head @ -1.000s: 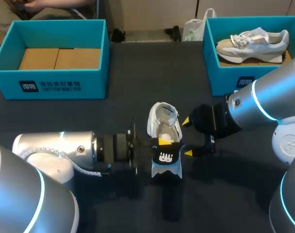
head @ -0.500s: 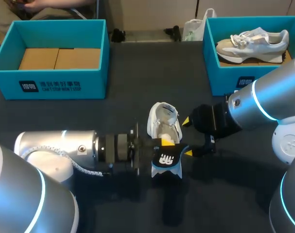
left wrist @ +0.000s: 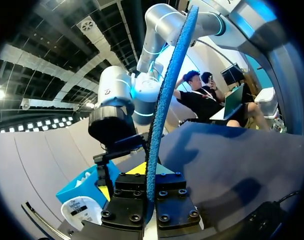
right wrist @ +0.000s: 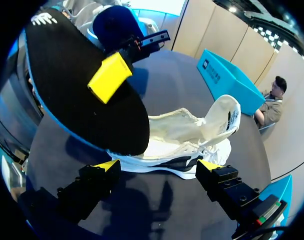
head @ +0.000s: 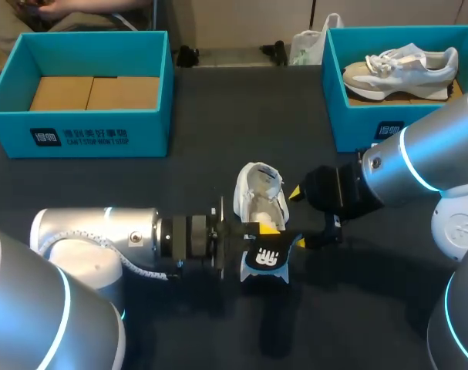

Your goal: Take the shoe out of the shoebox, open the shoe tongue, remove and reinsert the insole, then place the shoe into the shoebox

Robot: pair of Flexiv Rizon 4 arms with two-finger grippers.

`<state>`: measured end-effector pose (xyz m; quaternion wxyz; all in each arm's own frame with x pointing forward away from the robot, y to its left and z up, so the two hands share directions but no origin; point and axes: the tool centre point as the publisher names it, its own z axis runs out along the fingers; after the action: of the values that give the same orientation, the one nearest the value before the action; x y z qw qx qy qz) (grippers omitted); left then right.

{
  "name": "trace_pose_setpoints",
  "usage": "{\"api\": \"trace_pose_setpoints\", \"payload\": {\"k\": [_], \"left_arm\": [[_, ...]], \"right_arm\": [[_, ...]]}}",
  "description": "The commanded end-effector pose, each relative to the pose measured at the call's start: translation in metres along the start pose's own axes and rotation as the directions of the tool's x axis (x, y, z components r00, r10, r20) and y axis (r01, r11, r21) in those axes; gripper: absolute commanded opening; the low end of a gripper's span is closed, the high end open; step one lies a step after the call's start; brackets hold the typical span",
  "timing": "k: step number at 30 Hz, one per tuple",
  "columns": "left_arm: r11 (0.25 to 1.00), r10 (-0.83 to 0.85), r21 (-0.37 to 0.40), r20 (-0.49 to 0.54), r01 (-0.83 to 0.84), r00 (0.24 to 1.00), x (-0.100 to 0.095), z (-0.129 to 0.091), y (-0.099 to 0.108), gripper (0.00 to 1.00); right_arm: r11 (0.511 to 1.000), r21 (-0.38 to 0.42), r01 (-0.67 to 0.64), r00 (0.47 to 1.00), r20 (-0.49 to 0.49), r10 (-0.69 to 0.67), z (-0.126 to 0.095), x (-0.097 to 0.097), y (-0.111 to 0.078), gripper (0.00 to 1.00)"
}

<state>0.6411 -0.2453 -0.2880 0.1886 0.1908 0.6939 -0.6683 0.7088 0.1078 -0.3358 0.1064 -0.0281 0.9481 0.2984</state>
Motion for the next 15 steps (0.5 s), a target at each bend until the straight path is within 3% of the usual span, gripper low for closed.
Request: {"api": "trace_pose_setpoints", "payload": {"k": [1, 15], "left_arm": [[1.000, 0.003, 0.018, 0.001, -0.003, 1.000, 0.001, 0.006, 0.014, 0.00], [1.000, 0.011, -0.014, -0.007, -0.011, 1.000, 0.006, 0.002, 0.038, 0.00]], "right_arm": [[1.000, 0.001, 0.001, 1.000, 0.002, -0.001, 0.000, 0.001, 0.000, 1.00], [1.000, 0.001, 0.001, 1.000, 0.002, -0.001, 0.000, 0.001, 0.000, 1.00]]}}
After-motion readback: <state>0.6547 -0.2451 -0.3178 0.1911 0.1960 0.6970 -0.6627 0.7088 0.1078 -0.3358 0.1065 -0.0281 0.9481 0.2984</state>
